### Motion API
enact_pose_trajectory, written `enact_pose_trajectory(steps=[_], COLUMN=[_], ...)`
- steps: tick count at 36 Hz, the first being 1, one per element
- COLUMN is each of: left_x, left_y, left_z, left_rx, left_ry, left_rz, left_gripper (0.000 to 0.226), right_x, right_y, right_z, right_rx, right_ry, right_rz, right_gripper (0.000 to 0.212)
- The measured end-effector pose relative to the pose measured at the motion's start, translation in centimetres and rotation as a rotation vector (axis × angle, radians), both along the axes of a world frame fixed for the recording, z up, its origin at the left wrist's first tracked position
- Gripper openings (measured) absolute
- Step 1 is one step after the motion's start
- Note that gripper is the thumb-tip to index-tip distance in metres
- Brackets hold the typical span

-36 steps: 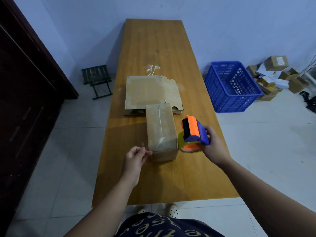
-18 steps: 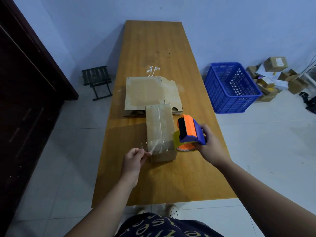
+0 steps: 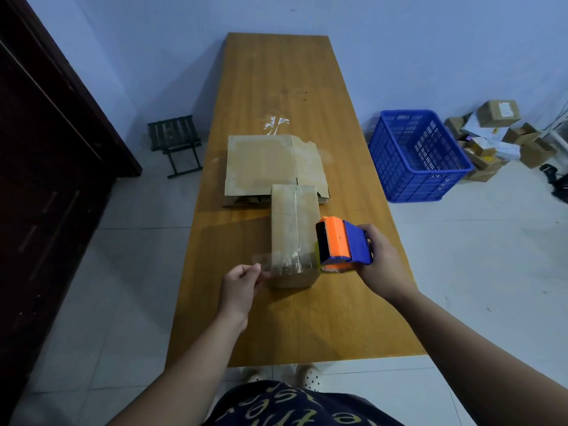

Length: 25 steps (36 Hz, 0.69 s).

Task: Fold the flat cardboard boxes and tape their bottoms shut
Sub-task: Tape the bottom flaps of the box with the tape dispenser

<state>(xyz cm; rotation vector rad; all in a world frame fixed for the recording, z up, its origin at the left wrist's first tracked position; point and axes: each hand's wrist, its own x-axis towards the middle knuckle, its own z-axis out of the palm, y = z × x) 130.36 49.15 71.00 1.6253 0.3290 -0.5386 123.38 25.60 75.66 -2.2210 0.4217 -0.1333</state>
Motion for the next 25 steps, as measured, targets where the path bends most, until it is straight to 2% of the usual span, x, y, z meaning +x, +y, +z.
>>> enact_pose_trajectory(steps=[6,12,17,22,25], left_x=[0.2,0.4,0.1,0.1,-0.1], left_y=[-0.3,-0.9,-1.0,-1.0,-1.0], left_z=[0.3,0.6,1.0,1.2,1.4], left_rx=[0.059,-0.100,-0.010,-0.048,-0.052], left_ry=[-0.030,-0.014,-0.181,-0.144,-0.199], left_rz=[-0.016,0.066,0.099,0.079,0.102], left_gripper=[0.024,0.015,0.013,0.012,0.011], right_x=[0.0,0.0,-0.1,-0.1,-0.1], right_y=[-0.1,-0.1,0.1,0.1,0.1], right_z=[0.0,0.0,-0.1,-0.1,-0.1], right_rx=[0.026,0.040,0.095,0.128,0.142], right_ry=[-0.002,-0.009,-0.022,-0.016,-0.014], right_rz=[-0.009,0.003,-0.021,-0.037,-0.046], right_gripper=[0.042,0.040,0.038,0.039,0.039])
